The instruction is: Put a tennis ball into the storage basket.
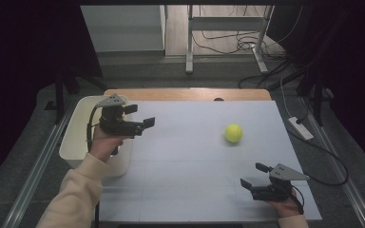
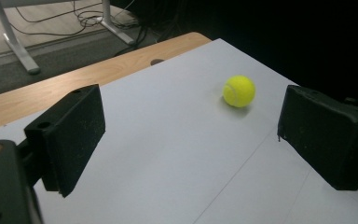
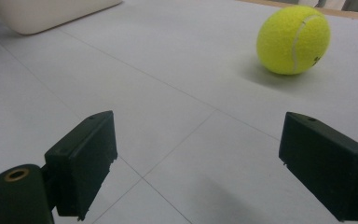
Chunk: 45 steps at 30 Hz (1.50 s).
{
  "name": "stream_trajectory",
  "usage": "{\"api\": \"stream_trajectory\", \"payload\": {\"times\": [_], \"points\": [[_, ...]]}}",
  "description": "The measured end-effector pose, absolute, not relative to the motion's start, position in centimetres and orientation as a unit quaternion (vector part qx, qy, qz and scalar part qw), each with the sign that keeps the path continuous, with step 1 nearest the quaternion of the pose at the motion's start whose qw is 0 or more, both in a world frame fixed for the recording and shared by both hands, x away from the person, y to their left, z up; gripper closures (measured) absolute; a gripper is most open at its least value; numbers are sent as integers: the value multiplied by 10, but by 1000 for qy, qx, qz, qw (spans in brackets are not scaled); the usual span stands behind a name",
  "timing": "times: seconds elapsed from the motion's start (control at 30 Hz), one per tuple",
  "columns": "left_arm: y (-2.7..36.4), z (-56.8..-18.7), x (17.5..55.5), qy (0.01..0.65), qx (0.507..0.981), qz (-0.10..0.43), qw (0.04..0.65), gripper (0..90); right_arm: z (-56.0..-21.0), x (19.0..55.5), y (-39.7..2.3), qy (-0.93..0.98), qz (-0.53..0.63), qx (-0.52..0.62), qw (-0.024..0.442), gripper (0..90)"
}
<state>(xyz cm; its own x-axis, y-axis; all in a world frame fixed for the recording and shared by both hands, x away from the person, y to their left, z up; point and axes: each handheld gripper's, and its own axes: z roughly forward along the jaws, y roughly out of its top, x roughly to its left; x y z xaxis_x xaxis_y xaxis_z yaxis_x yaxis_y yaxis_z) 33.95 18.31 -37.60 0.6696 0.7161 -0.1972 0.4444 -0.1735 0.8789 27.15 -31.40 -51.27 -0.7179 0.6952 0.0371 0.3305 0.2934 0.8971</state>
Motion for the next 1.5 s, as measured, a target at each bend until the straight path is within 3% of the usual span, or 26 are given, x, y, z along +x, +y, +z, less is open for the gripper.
{"api": "stream_trajectory", "payload": {"times": [1.5], "points": [[124, -397, 343, 344, 797, 85, 489, 83, -513, 275, -313, 779, 497, 334, 186, 112]]}}
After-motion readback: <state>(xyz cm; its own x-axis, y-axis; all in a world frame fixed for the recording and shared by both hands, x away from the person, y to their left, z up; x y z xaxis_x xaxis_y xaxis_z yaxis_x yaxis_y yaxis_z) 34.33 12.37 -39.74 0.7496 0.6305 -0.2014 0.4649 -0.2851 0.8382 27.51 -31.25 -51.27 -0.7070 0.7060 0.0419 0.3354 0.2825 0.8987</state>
